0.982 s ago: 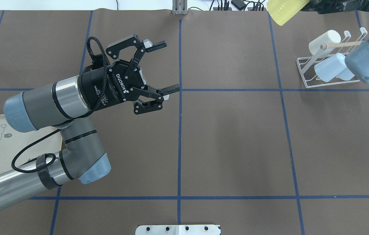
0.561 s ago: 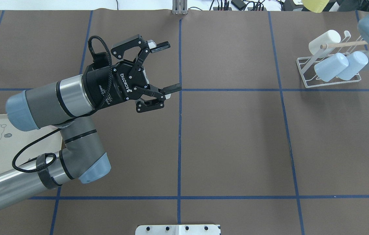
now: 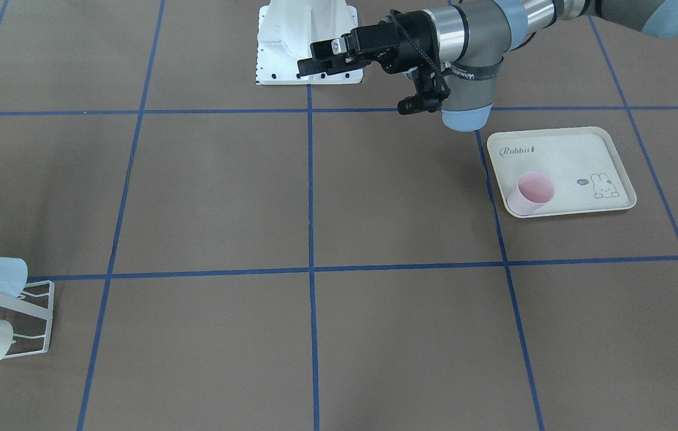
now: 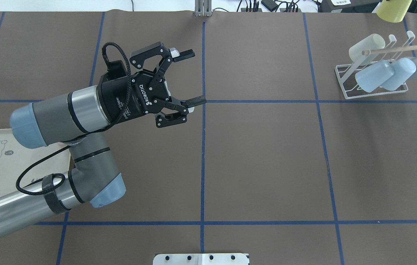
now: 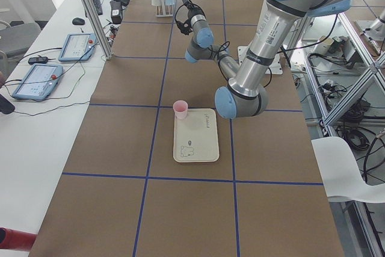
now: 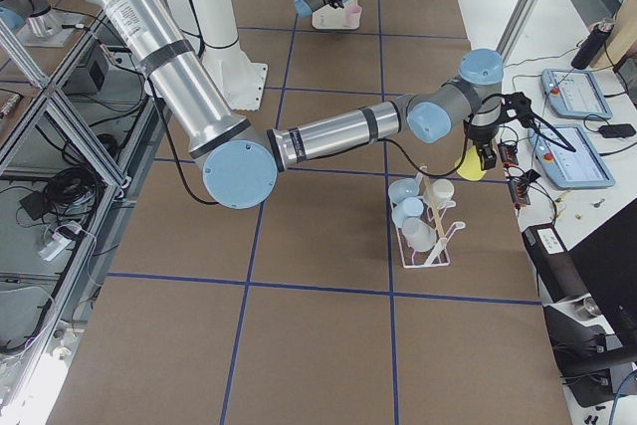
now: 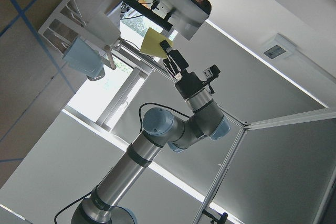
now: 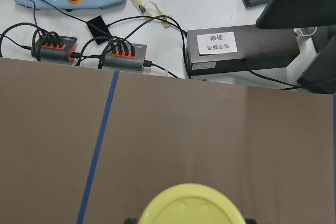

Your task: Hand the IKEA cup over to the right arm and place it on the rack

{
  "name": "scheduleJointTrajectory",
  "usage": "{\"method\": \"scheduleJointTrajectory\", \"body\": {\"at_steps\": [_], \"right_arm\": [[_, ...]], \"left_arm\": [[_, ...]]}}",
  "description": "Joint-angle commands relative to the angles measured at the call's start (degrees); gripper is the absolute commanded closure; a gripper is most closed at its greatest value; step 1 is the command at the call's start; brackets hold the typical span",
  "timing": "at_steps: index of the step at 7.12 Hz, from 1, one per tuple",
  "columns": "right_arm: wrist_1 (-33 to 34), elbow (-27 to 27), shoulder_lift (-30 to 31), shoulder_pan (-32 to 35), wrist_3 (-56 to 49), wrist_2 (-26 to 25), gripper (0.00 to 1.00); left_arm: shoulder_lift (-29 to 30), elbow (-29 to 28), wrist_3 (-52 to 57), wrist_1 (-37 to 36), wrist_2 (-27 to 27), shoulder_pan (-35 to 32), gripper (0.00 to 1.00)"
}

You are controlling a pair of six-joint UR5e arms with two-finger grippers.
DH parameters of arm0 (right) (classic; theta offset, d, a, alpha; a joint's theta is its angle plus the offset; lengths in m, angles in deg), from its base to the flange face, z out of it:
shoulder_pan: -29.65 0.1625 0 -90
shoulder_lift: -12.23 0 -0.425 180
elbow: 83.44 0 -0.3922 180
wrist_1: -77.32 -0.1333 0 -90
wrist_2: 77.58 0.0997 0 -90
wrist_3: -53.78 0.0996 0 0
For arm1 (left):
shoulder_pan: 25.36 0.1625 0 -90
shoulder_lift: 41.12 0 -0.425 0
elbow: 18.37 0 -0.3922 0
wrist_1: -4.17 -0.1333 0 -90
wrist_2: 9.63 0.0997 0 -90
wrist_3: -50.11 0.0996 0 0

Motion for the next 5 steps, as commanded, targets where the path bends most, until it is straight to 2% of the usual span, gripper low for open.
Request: {"method": "scheduleJointTrajectory", "body": {"at_steps": [1, 5], "right_arm": [[-0.17, -2.17, 0.98, 0.08, -0.88, 0.18, 1.0], [-0.26, -3.32, 1.07, -0.18, -0.62, 0.18, 1.0]], "left_arm": [[0.22, -0.33, 0.21, -0.07, 0.07, 0.17, 0.03], [0.4, -1.03, 1.0, -0.15, 0.25, 0.26, 0.03]]}}
